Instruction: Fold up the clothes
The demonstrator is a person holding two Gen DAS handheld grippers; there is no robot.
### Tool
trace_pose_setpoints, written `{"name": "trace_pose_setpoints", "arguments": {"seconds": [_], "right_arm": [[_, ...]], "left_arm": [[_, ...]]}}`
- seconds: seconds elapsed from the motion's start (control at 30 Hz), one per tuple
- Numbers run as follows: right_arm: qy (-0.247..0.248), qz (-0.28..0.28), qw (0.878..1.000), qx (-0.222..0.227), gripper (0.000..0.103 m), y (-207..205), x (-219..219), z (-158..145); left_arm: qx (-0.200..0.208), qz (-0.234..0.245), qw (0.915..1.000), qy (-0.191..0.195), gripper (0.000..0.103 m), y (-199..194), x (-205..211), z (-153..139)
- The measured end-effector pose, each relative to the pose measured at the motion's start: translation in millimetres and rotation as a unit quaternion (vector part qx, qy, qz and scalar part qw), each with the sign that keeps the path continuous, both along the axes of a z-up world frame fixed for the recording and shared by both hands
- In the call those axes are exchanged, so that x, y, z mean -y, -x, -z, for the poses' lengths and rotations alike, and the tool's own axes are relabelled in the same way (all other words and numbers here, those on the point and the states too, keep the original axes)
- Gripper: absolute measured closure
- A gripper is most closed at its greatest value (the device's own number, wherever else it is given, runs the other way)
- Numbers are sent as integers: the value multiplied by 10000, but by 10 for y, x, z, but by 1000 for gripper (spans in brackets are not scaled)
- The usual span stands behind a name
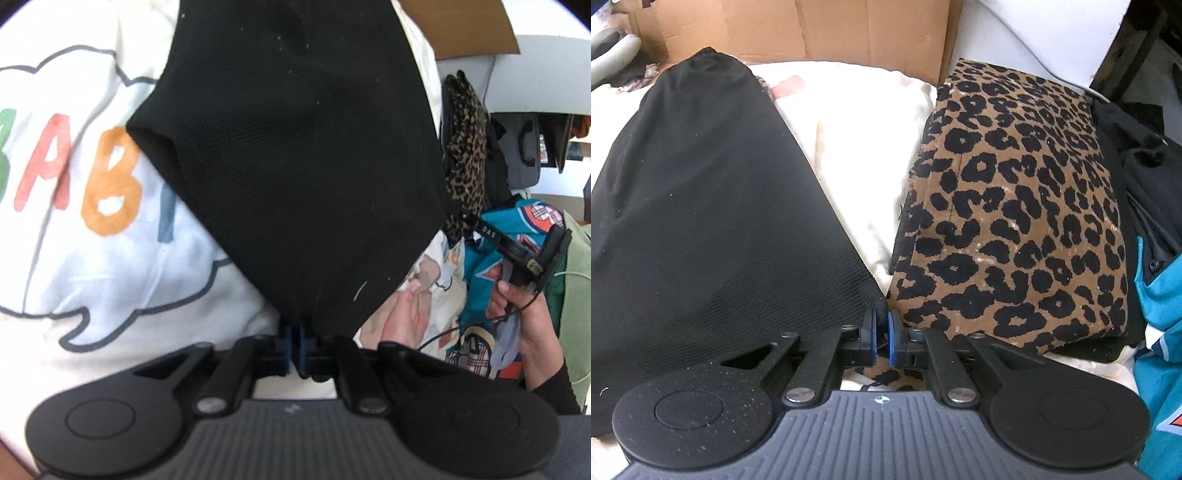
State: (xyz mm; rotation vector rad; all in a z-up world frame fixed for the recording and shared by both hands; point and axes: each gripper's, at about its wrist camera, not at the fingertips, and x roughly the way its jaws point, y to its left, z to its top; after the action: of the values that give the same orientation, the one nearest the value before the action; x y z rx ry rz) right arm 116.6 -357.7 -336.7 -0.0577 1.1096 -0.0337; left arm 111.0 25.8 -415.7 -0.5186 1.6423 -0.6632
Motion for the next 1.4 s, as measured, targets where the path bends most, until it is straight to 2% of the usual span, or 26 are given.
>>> {"name": "trace_pose_setpoints", "arguments": {"seconds": [0.03,0.07,0.1,0.27,0.33,0.57,0.63,0.7,0.8,0.87,0.93,1.07,1.1,1.23,1.4], "right_arm": [[-8,17,10000,-5,99,-1,4,9],[-10,17,10000,-13,98,-2,4,20],[-12,16,10000,-21,98,-2,3,30],[79,-96,9999,-43,98,-2,-28,68],[110,-125,9998,-54,98,-6,-41,76],[149,-182,9997,-54,98,-7,-58,96],[132,-159,9998,-58,98,-14,-54,103],[112,-134,9998,-61,98,-22,-49,110],[124,-153,9998,-63,98,-32,-52,116],[119,-166,9998,-66,98,-38,-50,119],[105,-165,9998,-61,98,-38,-43,118],[83,-153,9998,-49,98,-29,-33,116],[79,-149,9998,-47,97,-24,-34,117],[-61,-74,10000,-9,95,-18,3,80],[-217,-247,9994,67,89,-72,25,-7]], "left_arm": [[-9,-10,10000,-7,77,4,4,6],[-15,-18,10000,3,67,9,6,14],[-22,-22,10000,16,63,15,19,26],[-43,5,9999,96,59,62,98,116],[-39,-24,9997,255,55,78,111,149],[-68,-285,9958,869,54,126,93,295],[-119,-304,9945,992,56,145,88,325],[-257,-275,9929,1126,65,173,108,372],[-417,-221,9914,1218,74,241,151,446],[-431,-261,9912,1228,75,257,157,470],[-443,-391,9907,1226,81,253,137,486],[-265,-483,9909,1226,83,243,140,441],[-290,-492,9906,1241,94,242,142,445],[-333,-437,9906,1254,97,237,156,412],[-389,-295,9924,1132,97,190,83,359]]}}
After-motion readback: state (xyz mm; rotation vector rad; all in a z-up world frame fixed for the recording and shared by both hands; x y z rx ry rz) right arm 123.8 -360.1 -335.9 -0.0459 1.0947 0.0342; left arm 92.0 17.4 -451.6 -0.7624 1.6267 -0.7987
